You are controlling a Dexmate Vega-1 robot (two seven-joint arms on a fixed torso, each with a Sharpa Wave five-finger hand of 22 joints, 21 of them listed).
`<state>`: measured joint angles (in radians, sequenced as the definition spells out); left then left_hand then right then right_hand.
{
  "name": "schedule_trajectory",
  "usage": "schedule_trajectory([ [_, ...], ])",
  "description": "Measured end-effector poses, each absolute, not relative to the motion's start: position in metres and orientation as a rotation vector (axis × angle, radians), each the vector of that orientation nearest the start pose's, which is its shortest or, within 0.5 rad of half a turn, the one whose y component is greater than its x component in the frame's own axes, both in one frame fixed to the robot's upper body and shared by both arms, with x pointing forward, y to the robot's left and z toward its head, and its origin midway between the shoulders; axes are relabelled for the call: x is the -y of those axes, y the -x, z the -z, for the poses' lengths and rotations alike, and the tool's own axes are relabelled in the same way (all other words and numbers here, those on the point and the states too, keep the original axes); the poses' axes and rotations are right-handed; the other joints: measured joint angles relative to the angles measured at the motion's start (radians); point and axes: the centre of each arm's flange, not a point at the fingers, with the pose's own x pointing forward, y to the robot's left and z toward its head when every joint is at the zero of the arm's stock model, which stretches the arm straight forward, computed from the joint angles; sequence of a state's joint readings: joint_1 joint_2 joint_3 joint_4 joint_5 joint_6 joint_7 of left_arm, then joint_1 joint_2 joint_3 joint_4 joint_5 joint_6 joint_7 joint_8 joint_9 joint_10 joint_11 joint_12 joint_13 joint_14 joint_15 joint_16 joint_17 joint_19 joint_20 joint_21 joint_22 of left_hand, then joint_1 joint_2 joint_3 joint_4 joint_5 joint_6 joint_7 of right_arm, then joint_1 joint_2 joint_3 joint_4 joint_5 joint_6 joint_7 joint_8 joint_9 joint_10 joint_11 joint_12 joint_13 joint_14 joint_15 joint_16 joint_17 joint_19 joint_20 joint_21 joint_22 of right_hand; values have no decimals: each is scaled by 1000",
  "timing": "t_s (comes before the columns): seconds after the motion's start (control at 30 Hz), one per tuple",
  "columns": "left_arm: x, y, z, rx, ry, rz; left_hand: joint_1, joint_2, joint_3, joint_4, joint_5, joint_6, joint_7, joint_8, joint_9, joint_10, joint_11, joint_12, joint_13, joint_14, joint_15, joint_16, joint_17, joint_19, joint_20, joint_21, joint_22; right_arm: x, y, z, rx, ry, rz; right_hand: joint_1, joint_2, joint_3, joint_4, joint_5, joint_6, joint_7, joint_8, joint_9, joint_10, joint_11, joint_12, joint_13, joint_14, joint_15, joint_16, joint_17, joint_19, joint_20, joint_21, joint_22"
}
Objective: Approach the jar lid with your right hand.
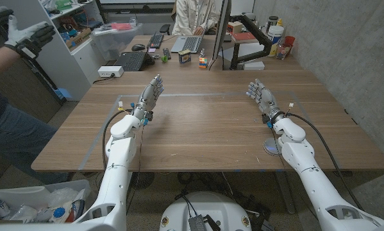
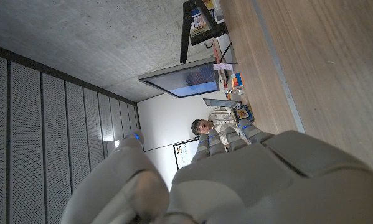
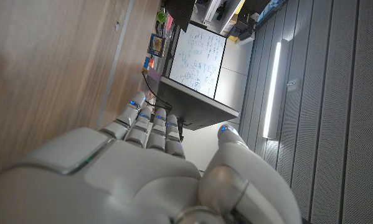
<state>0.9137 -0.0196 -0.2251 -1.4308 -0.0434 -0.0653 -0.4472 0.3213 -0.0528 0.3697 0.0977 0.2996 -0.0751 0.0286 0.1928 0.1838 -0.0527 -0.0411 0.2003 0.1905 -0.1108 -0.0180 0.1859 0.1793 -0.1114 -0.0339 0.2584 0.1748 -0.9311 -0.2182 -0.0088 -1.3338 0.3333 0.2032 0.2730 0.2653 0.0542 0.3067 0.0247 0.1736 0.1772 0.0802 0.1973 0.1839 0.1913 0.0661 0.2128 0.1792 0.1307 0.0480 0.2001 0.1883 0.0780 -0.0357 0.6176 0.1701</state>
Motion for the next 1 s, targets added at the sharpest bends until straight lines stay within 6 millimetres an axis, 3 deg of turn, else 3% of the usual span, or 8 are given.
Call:
schedule_trajectory([
  [1.0,-278,-636,18,594,-4,257,6,6,1,-7,-4,4,-4,4,0,0,0,0,0,0,0,0,0,4,-4,-7,0,301,-629,44,679,-1,-212,5,5,-1,-7,0,14,-14,0,0,6,-6,1,0,-13,-5,0,0,0,0,-20,0],
])
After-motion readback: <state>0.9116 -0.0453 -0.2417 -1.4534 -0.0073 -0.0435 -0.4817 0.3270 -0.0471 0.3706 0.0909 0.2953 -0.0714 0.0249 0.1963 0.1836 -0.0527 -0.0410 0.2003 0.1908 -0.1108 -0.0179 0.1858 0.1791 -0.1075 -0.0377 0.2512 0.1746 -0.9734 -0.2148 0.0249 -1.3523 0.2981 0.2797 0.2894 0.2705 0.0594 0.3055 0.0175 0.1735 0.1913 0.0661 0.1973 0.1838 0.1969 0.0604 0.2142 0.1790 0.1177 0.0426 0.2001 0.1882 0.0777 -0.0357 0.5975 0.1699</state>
